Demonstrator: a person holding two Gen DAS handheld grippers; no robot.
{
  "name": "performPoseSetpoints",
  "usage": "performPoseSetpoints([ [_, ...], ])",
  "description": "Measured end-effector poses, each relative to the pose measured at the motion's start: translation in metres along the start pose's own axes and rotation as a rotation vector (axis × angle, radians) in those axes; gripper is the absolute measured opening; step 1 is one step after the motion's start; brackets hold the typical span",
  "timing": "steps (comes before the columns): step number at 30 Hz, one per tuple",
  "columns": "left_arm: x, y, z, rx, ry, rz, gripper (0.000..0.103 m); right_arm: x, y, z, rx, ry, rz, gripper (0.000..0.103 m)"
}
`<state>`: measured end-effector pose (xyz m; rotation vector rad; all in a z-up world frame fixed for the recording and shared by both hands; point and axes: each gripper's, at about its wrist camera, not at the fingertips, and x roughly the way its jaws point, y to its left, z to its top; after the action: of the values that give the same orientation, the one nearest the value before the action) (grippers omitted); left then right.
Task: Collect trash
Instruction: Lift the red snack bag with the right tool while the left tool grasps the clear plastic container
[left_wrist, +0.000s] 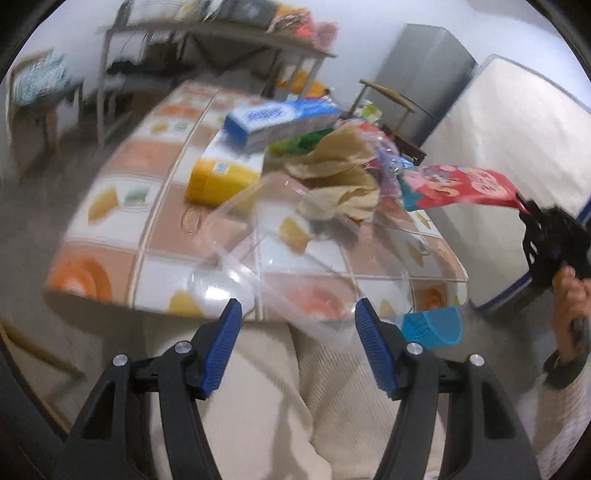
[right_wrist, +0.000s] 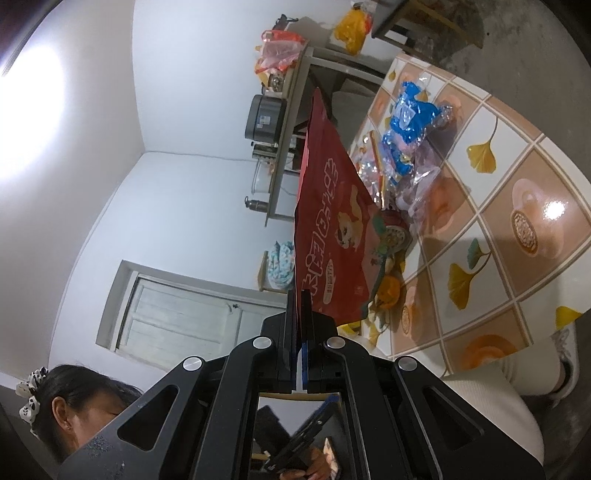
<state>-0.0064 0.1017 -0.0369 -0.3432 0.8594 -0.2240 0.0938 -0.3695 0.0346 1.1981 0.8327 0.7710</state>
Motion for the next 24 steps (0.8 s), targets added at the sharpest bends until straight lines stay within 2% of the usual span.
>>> performPoseSetpoints([
  [6, 0.016, 0.000, -0.001, -0.065, 0.044, -0.040, 0.058, 0.003, 0.005, -0.003, -0.011, 0.006, -0.005, 0.000],
  [12, 0.043, 0.000, -0.007, -0.118, 0.132, -0.046, 0.036, 0.007, 0.010, -0.007, -0.021, 0.013, -0.011, 0.000],
  [19, 0.055, 0.006, -0.006, -0.182, 0.172, -0.023, 0.010, 0.010, 0.011, -0.008, -0.031, 0.019, -0.025, 0.000],
  [21, 0.054, 0.007, -0.006, -0.190, 0.172, -0.016, 0.005, 0.011, 0.010, -0.009, -0.031, 0.021, -0.027, 0.000],
  [24, 0.051, 0.008, -0.008, -0.198, 0.166, -0.010, 0.003, 0.012, 0.013, -0.009, -0.039, 0.018, -0.027, 0.000],
])
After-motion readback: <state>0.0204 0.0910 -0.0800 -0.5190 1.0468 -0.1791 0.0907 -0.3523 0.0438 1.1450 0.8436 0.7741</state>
